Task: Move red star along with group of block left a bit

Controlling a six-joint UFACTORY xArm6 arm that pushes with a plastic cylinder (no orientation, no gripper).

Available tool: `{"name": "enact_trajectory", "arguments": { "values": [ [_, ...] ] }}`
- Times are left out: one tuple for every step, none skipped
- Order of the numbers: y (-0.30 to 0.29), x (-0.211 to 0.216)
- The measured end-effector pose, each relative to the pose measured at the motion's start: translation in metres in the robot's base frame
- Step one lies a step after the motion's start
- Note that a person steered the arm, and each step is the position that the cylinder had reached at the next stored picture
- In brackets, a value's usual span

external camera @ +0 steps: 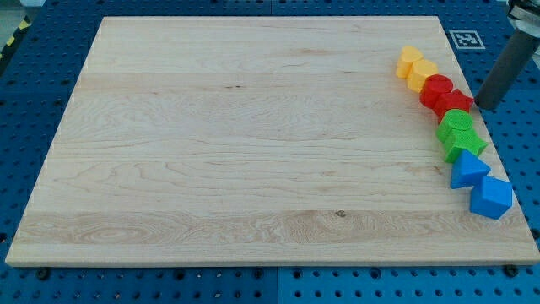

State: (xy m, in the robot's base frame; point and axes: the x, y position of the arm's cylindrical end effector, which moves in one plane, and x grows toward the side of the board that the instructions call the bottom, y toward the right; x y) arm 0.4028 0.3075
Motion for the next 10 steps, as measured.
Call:
{"name": "enact_trajectory", "arguments": {
  "values": [
    [0.0,0.001],
    [0.0,0.005],
    [0.0,0.023],
    [0.0,0.035],
    [-0.008,0.034],
    [-0.015,0.004],
    [-0.015,-0.003],
    [-0.015,0.001],
    [-0.015,0.012],
    [-0.028,0.003]
  ]
}}
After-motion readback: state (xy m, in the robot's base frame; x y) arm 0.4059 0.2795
